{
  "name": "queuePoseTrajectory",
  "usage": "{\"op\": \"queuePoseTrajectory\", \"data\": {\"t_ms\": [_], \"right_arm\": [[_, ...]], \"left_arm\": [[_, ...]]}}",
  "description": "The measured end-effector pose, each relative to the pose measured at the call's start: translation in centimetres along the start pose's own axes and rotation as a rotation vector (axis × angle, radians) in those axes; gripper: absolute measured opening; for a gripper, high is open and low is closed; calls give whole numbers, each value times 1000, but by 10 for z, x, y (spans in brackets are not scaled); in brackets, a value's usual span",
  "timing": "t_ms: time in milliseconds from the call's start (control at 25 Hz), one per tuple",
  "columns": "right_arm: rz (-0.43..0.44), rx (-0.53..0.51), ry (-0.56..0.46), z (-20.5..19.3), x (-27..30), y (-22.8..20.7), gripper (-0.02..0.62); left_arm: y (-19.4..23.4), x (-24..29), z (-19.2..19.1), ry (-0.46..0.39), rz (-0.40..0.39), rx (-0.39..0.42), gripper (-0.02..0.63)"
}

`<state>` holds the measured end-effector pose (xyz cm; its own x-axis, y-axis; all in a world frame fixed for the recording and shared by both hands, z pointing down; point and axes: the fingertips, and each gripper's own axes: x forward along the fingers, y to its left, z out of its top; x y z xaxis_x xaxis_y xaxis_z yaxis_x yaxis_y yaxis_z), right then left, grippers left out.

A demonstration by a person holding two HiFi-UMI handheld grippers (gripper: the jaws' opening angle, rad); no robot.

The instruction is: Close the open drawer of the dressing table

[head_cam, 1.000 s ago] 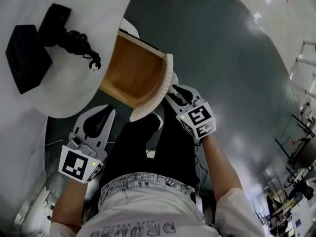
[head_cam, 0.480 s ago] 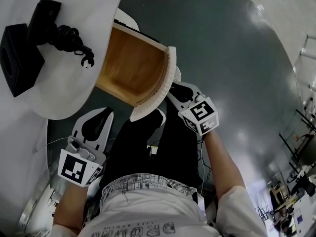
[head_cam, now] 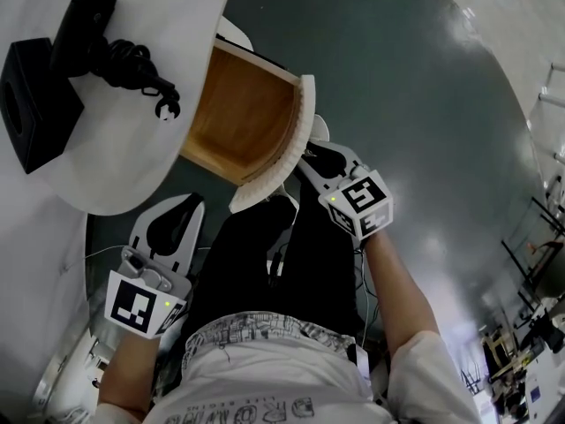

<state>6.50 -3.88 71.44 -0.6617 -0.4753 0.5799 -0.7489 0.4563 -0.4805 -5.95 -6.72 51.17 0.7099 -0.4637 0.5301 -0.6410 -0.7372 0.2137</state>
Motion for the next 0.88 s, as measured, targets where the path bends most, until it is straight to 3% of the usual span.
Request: {"op": "queuePoseTrajectory", "data": {"t_ms": [880], "right_arm": [[100, -64, -63, 84, 113, 32, 117]], "left_arm": [[63, -53, 5, -160, 139, -60, 34]]}}
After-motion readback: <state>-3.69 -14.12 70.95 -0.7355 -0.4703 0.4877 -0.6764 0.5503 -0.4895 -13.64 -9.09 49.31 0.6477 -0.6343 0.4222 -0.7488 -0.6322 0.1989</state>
